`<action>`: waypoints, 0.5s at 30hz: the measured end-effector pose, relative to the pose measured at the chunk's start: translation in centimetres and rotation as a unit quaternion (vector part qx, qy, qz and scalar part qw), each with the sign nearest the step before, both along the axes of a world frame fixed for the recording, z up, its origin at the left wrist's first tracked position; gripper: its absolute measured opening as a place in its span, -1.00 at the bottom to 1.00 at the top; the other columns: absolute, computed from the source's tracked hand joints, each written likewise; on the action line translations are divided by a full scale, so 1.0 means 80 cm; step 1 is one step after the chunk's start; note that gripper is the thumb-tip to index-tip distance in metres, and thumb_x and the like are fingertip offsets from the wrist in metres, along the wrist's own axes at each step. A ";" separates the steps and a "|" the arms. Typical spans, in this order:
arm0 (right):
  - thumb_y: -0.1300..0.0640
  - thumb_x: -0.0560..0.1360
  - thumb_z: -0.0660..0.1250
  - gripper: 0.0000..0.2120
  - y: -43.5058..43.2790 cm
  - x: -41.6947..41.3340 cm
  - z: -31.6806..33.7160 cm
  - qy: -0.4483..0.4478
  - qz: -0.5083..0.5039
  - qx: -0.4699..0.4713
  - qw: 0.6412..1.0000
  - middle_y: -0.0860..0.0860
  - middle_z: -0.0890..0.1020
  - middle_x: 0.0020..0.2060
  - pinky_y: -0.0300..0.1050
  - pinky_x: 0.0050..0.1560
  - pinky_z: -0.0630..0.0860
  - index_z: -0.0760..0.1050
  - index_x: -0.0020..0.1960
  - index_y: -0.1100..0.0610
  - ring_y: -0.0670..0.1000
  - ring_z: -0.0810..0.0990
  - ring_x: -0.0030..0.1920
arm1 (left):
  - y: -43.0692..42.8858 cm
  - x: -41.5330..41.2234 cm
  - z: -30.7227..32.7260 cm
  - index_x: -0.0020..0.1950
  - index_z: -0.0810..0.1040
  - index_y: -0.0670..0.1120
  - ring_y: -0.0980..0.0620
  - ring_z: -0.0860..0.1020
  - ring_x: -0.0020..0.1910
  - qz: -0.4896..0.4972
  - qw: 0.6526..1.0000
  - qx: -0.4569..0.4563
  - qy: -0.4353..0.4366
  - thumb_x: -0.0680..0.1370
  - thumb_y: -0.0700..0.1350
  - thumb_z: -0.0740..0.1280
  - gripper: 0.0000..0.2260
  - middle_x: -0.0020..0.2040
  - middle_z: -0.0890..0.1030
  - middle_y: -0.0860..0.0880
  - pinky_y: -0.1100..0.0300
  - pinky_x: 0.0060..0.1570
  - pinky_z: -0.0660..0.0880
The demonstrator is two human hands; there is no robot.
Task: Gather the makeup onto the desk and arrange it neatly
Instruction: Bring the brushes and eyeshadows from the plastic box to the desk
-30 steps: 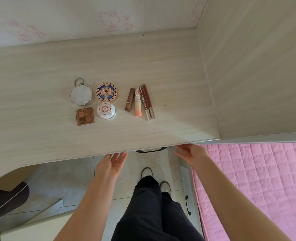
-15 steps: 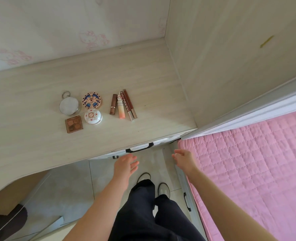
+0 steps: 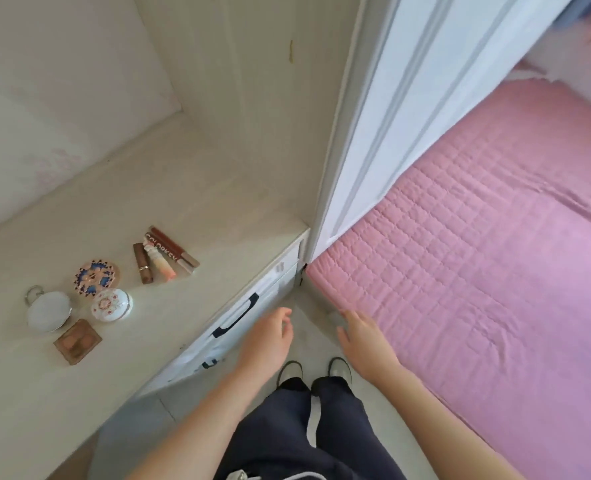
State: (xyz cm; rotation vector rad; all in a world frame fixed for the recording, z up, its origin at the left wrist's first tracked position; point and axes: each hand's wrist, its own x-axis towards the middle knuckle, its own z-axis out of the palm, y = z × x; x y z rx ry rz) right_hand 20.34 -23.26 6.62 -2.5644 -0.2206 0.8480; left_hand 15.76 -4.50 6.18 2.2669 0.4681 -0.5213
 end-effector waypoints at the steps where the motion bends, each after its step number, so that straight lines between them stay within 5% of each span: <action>1: 0.12 0.62 0.08 -0.61 -0.007 -0.012 0.005 -0.017 -0.008 -0.009 1.000 0.05 0.41 0.33 -0.09 0.27 0.35 0.28 0.43 0.13 0.08 0.36 0.33 | -0.004 -0.001 0.004 0.39 0.39 -0.01 0.09 0.49 0.21 -0.039 0.999 0.022 -0.011 0.63 -0.08 0.14 -0.68 0.24 0.54 0.07 0.14 0.19 0.44; 10: 0.18 0.54 0.21 -0.70 -0.088 -0.122 0.024 -0.169 -0.109 -0.072 0.977 0.09 0.56 0.14 -0.06 0.26 0.40 0.47 0.25 0.22 0.12 0.49 0.19 | -0.076 -0.003 0.022 0.41 0.38 -0.08 0.05 0.40 0.30 -0.305 0.935 0.113 -0.143 0.63 -0.09 0.15 -0.65 0.27 0.52 0.00 0.18 0.24 0.37; 15: 0.17 0.49 0.29 -0.65 -0.139 -0.192 0.018 -0.181 -0.199 -0.118 0.956 0.13 0.59 0.16 0.09 0.29 0.44 0.50 0.24 0.27 0.21 0.50 0.28 | -0.145 -0.019 0.018 0.19 0.59 -0.17 -0.09 0.59 0.12 -0.449 0.848 0.128 -0.252 0.42 -0.17 0.46 -0.66 0.02 0.66 -0.07 0.04 0.12 0.54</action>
